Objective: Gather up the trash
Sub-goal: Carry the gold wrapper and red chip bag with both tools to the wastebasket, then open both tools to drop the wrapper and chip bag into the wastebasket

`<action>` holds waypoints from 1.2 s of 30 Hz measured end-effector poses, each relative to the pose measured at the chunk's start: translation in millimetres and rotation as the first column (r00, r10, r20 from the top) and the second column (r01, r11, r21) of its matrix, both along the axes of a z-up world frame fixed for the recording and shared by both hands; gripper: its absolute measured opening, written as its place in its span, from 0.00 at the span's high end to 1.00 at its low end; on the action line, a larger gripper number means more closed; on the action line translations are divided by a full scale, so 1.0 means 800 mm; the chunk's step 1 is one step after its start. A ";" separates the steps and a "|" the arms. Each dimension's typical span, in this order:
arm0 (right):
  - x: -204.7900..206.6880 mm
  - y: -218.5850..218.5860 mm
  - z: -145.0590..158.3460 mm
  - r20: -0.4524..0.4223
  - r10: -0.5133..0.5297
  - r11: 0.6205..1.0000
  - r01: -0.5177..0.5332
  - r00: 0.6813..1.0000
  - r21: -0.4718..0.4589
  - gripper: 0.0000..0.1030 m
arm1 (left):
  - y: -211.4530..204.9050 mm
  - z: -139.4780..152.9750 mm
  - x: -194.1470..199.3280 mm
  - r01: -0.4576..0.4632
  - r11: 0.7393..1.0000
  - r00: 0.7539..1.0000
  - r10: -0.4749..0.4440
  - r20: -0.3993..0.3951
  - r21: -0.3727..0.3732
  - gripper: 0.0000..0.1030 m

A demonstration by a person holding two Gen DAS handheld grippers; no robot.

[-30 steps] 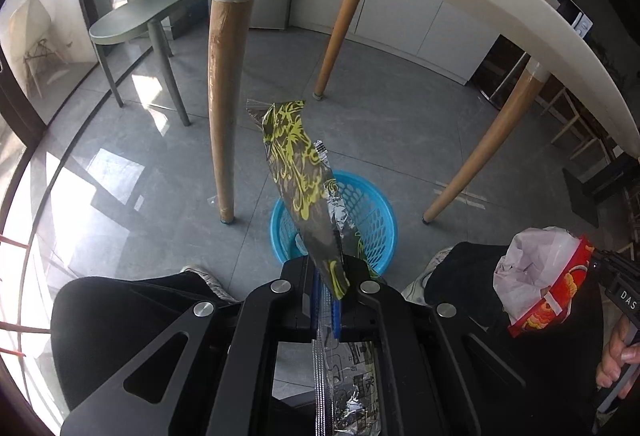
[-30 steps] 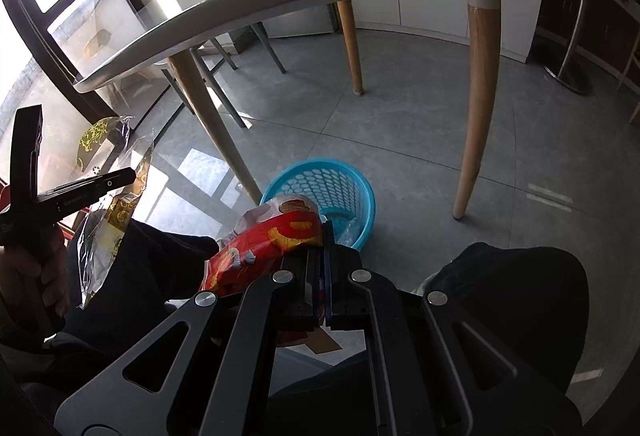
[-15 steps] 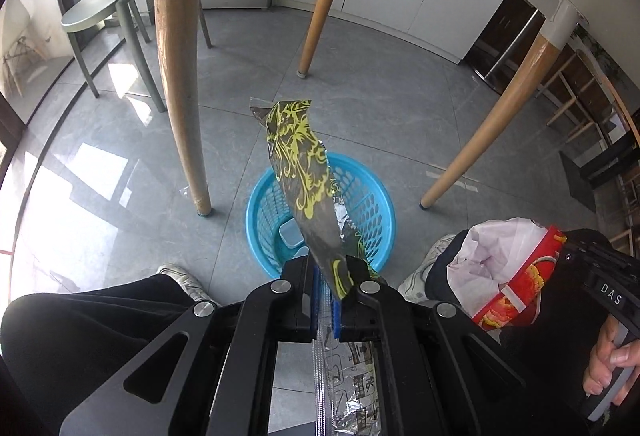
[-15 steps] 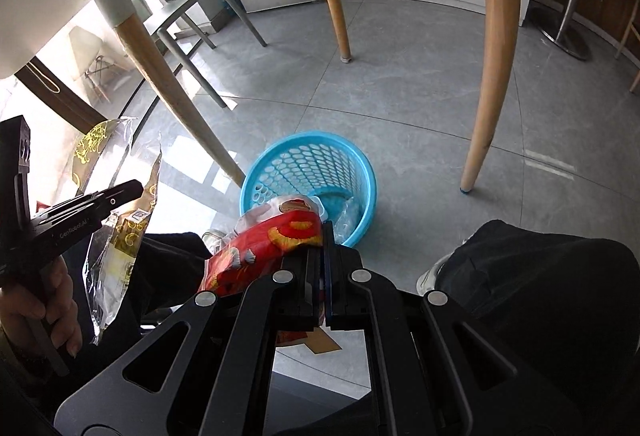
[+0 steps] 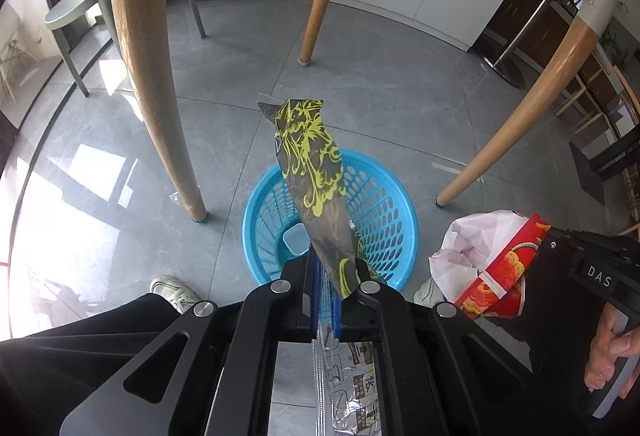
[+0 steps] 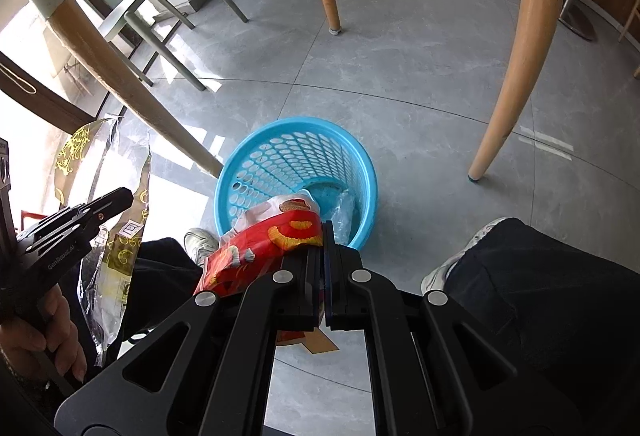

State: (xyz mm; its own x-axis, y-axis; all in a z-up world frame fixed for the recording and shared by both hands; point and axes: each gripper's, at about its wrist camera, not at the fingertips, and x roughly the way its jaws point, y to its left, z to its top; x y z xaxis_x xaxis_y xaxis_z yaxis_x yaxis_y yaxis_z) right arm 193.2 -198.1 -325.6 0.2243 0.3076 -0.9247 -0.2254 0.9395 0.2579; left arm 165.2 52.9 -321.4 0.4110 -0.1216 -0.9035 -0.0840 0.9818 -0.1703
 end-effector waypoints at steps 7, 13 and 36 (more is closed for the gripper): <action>0.033 0.014 -0.048 -0.055 -0.001 0.999 -0.001 0.998 -0.043 0.99 | 0.000 -0.042 0.039 0.020 1.000 0.998 -0.020 -0.052 0.006 0.96; 0.052 0.032 -0.085 -0.097 0.020 0.997 -0.027 0.995 -0.078 0.99 | -0.004 -0.068 0.066 0.037 0.999 0.996 -0.036 -0.087 0.016 0.96; 0.088 0.056 -0.146 -0.236 -0.003 0.999 -0.007 0.972 -0.044 0.68 | 0.000 -0.110 0.126 0.034 0.999 0.990 -0.037 -0.134 -0.030 0.64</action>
State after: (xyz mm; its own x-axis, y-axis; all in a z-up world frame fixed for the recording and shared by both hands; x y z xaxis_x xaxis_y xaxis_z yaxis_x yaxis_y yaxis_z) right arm 264.0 -153.1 -442.2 -0.0024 0.2653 -0.9642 -0.1651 0.9508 0.2621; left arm 266.2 52.6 -409.5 0.2810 -0.1600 -0.9463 -0.0732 0.9796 -0.1873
